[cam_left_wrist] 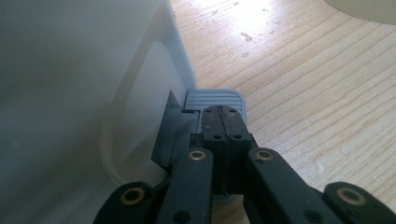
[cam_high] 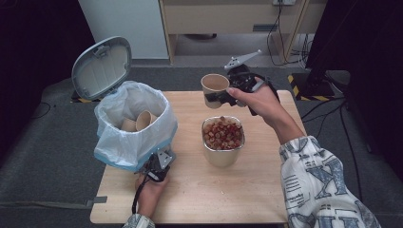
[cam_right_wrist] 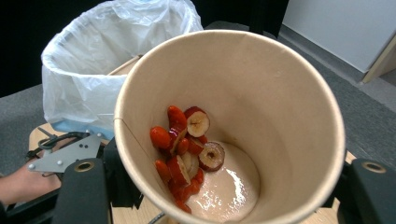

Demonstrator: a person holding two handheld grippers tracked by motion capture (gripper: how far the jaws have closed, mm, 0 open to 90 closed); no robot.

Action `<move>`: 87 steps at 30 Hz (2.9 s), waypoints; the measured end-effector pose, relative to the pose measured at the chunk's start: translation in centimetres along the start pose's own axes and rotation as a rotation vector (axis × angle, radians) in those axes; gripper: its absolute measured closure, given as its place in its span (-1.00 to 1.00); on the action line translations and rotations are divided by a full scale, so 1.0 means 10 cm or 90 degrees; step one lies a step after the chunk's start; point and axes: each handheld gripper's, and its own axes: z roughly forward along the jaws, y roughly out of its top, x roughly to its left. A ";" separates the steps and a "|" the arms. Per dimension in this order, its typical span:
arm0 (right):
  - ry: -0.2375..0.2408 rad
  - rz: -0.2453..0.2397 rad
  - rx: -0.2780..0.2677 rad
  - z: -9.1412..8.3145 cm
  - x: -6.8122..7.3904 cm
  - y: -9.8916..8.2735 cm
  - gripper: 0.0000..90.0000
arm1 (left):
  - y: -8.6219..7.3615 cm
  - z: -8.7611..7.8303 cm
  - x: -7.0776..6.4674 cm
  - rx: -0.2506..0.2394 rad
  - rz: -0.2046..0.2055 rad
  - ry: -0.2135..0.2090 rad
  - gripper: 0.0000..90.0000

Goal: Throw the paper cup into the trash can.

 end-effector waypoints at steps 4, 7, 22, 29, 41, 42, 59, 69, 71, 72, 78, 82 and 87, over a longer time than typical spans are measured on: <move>0.003 -0.002 0.000 0.02 0.01 0.02 -0.30 | 0.00 0.00 0.00 0.000 0.000 0.000 0.98; 0.008 0.003 -0.007 0.03 0.02 0.03 -0.31 | 0.00 0.00 0.00 0.000 0.000 0.000 0.98; 0.020 0.010 -0.010 0.13 0.10 0.11 -0.31 | 0.00 0.00 0.00 -0.001 0.000 -0.001 0.98; 0.030 0.013 -0.015 0.19 0.16 0.17 -0.30 | 0.00 0.00 0.00 -0.001 0.000 0.000 0.98; 0.051 0.016 -0.020 0.38 0.29 0.29 -0.31 | 0.00 0.00 0.00 -0.001 0.000 -0.001 0.98; 0.054 0.015 -0.020 0.40 0.31 0.30 -0.31 | 0.00 0.00 0.00 -0.001 0.000 -0.001 0.98; 0.077 -0.012 -0.019 0.87 0.67 0.56 -0.32 | 0.00 0.00 0.00 0.000 0.000 0.000 0.98; 0.081 -0.021 -0.013 1.14 0.76 0.66 -0.33 | 0.00 0.00 0.00 -0.001 -0.001 -0.001 0.98; 0.080 -0.023 -0.013 1.16 0.76 0.67 -0.33 | 0.00 0.00 0.00 -0.001 -0.002 -0.002 0.98; 0.076 -0.024 -0.013 1.22 0.78 0.68 -0.33 | 0.00 0.00 0.00 -0.001 -0.002 -0.001 0.98; 0.080 -0.031 -0.009 1.36 0.82 0.72 -0.34 | 0.00 0.00 0.01 0.000 0.000 -0.003 0.98; 0.080 -0.031 -0.006 1.45 0.86 0.74 -0.34 | 0.00 0.00 0.01 -0.001 -0.002 -0.003 0.98; 0.089 -0.037 -0.001 1.53 0.92 0.76 -0.34 | 0.00 0.00 0.01 -0.001 -0.001 -0.004 0.98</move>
